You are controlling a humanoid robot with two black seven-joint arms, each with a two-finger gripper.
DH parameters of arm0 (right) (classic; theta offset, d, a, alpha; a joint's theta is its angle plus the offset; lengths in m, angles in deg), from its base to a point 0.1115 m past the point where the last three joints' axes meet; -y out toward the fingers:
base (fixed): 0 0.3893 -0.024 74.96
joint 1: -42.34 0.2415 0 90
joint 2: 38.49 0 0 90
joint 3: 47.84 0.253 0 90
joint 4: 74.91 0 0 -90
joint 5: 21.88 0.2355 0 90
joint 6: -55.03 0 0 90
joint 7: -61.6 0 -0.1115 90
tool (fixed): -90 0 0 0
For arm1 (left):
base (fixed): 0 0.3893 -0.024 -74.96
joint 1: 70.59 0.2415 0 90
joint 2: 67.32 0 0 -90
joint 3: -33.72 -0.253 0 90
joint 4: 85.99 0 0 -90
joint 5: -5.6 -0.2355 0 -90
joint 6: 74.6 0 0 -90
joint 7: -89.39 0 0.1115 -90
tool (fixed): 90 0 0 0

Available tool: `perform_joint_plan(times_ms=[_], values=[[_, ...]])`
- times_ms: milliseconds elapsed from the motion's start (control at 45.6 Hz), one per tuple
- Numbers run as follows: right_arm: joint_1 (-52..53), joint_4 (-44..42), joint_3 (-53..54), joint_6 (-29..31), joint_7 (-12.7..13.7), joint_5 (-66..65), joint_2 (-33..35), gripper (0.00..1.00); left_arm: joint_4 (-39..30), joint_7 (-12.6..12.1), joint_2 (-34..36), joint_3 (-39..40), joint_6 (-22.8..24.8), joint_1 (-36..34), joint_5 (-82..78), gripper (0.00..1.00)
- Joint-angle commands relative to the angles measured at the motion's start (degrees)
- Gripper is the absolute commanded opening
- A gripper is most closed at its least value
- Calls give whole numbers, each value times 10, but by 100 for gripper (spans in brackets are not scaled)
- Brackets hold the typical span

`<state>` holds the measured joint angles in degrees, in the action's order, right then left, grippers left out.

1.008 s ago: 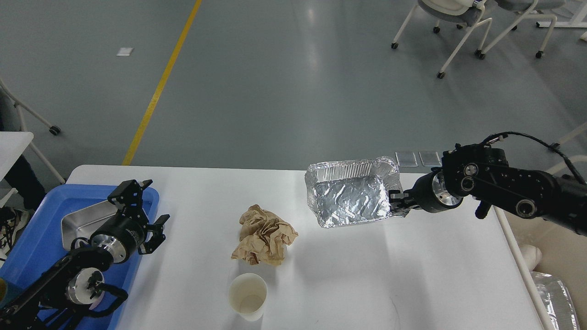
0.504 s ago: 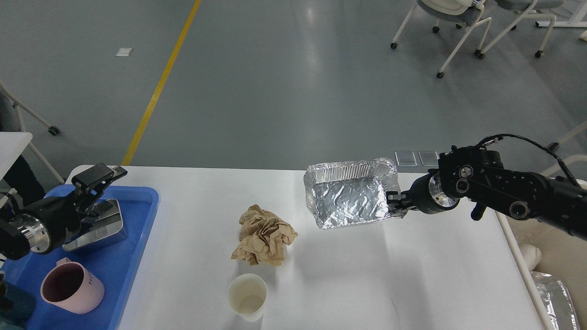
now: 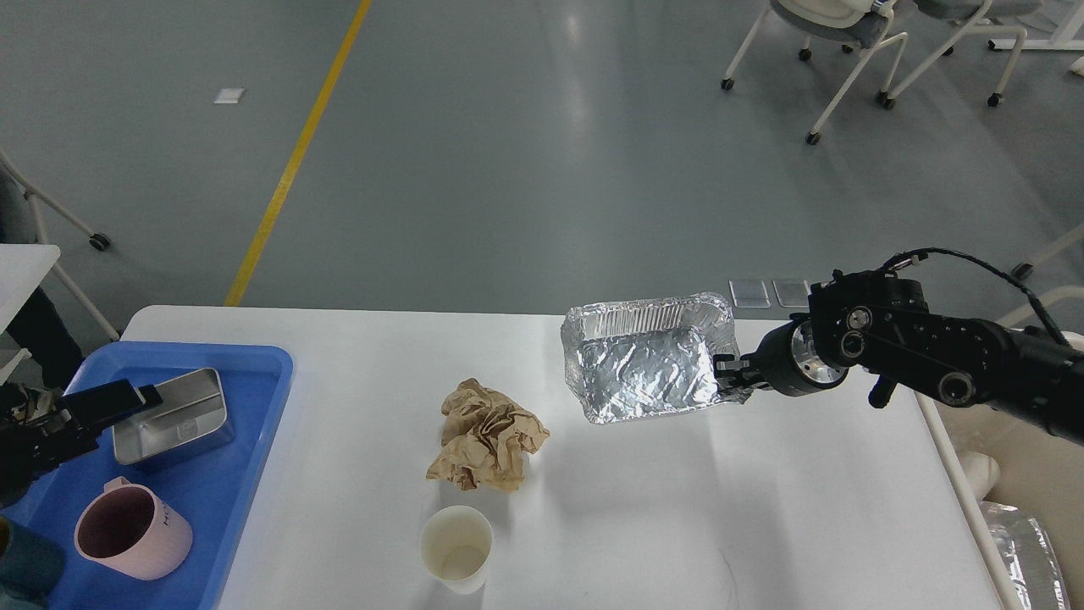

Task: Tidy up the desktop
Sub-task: 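Reach the left gripper to the white paper cup and grasp it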

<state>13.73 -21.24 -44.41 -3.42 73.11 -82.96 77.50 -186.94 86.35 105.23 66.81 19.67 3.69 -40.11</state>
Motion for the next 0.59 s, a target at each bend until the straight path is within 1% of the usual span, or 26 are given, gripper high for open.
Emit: perform_joint_plan(times_ms=[0, 88, 175, 263, 394, 570], values=[[0, 0, 0, 0, 0, 0, -1, 0, 0, 0, -3, 5, 22, -10, -2, 97], [0, 0, 1, 0, 0, 1, -1, 0, 0, 0, -16, 5, 34, -27, -10, 97], [1, 0, 1, 0, 0, 1, 0, 0, 0, -3, -48, 3, 36, -30, -18, 97], [0, 1, 1, 0, 0, 2, 1, 0, 0, -8, -100, 0, 40, -33, -44, 97], [0, 1, 1, -1, 0, 2, 1, 0, 0, -7, -177, -5, 49, -34, -132, 97], [2, 0, 1, -1, 0, 2, -3, 0, 0, -7, -216, -42, 57, -37, -194, 97]])
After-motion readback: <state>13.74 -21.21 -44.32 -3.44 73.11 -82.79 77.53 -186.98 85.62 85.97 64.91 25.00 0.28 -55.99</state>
